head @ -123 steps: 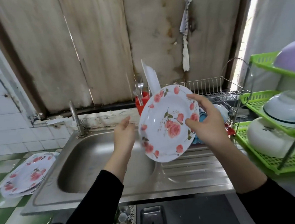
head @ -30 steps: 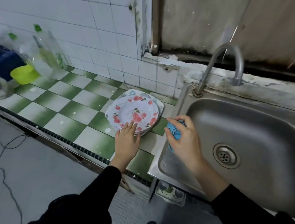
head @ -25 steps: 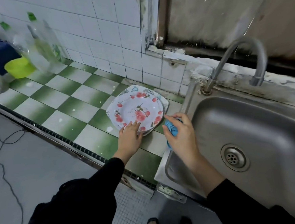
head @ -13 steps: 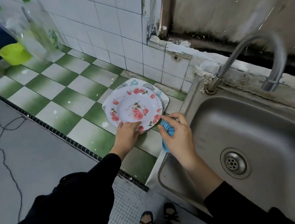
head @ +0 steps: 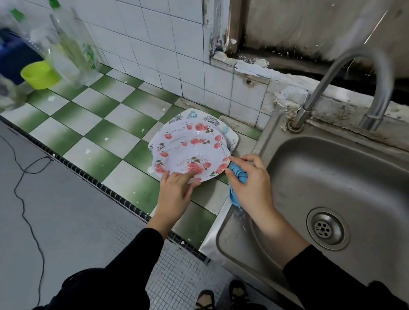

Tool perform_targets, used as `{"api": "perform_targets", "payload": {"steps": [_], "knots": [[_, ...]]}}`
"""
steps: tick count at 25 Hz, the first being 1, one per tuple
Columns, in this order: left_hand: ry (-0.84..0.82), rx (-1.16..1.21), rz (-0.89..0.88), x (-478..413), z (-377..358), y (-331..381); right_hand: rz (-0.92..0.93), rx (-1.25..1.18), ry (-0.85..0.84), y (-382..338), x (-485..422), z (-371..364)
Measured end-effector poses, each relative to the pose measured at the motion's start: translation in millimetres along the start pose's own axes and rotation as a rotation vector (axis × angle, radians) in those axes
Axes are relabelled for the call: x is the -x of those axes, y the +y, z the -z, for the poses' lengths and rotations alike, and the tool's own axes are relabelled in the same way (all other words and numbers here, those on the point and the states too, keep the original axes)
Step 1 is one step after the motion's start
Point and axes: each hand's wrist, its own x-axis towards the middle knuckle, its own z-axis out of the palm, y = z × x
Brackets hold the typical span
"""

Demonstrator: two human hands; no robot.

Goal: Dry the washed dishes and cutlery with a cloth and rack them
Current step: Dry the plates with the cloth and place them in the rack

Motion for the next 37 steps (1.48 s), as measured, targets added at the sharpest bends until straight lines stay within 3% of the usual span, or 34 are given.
{"api": "perform_targets", "payload": {"steps": [18,21,25,30,35,37], "knots": [[0.131,0.091,-0.007,-19,59,50,-0.055,-0.192,0.047,-20,-2,19],[0.197,0.213,0.128,-34,72,61,-0.086,-0.226,0.103,-25,-6,27],[0.415,0.433,0.377,-60,99,78,-0.092,-0.276,0.196,-33,-13,43],[0.475,0.720,0.489,-73,129,103,-0.081,-0.427,0.302,-50,-16,72],[0.532,0.778,0.332,-69,151,152,-0.058,-0.749,0.479,-81,-14,103],[0.506,0.807,0.250,-62,151,177,0.114,-0.688,0.567,-102,-9,110]]}}
